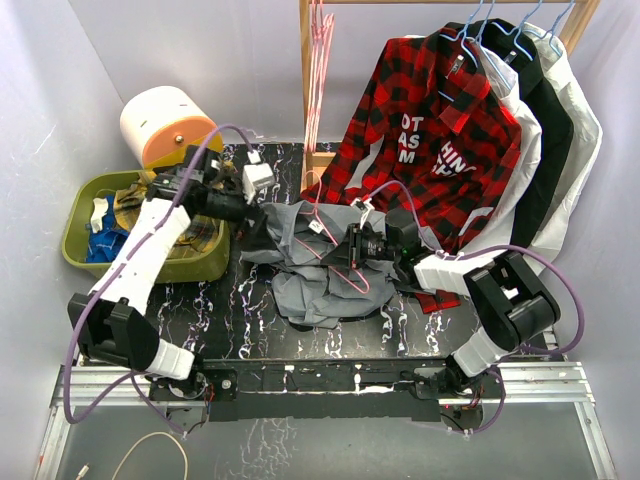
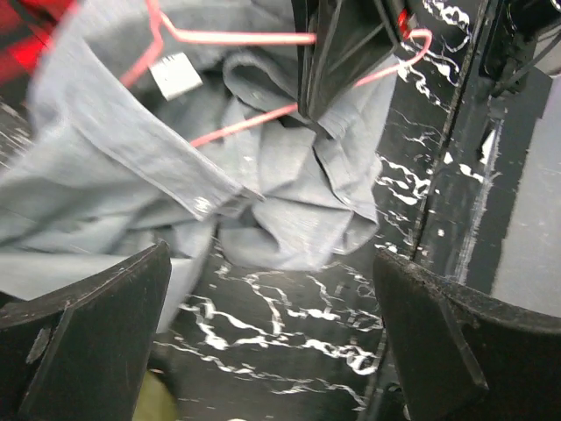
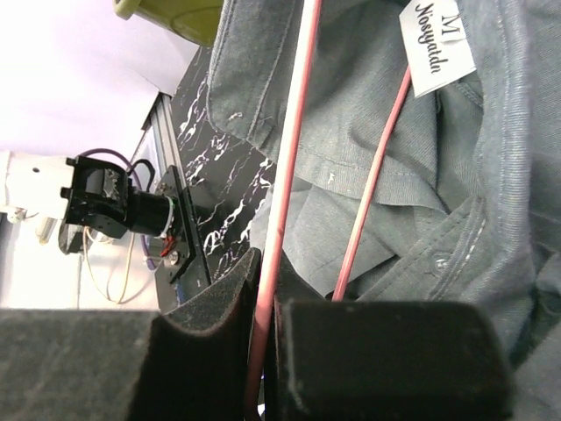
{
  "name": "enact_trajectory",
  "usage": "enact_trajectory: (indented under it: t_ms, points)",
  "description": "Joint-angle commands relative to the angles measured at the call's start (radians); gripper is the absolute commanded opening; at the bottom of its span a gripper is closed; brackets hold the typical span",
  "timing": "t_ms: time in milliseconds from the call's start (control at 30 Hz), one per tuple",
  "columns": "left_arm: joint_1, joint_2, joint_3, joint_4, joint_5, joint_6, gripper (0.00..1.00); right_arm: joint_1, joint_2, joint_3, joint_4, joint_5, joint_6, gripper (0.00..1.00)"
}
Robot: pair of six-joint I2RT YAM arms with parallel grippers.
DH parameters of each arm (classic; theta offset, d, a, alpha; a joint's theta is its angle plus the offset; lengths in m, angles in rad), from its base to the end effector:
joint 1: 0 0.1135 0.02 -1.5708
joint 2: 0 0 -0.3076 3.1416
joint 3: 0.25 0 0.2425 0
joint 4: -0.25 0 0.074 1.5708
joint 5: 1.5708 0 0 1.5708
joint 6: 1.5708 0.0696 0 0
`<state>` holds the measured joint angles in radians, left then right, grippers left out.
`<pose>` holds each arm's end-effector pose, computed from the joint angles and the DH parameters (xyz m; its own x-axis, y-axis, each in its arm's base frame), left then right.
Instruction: Place the shirt on the hanger
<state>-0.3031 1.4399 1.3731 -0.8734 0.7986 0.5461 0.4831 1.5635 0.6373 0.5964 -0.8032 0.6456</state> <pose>0.2624 -0.1343 0.3637 -0.3412 0.4864 -0.8044 0.9228 0.3361 -0.1882 0.2624 0.1942 0.2297 -0.7859 0.0596 -0.6155 -0.5666 0.3291 0.7554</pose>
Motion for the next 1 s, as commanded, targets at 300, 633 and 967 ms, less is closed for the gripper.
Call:
enact_trajectory:
  t_ms: [300, 633, 967]
  points:
    - [0.197, 0.323, 0.373, -0.299, 0.323, 0.905, 0.93, 0.004, 0.064, 0.018, 0.110, 0.018, -0.089, 0.08]
    - [0.192, 0.791, 0.907, -0.555, 0.337, 1.072, 0.92, 0.006, 0.045, 0.019, 0.083, 0.038, -0.126, 0.08]
    - [0.085, 0.833, 0.908, -0.558, 0.290, 1.070, 0.87, 0.010, 0.024, 0.038, 0.001, 0.046, -0.184, 0.08]
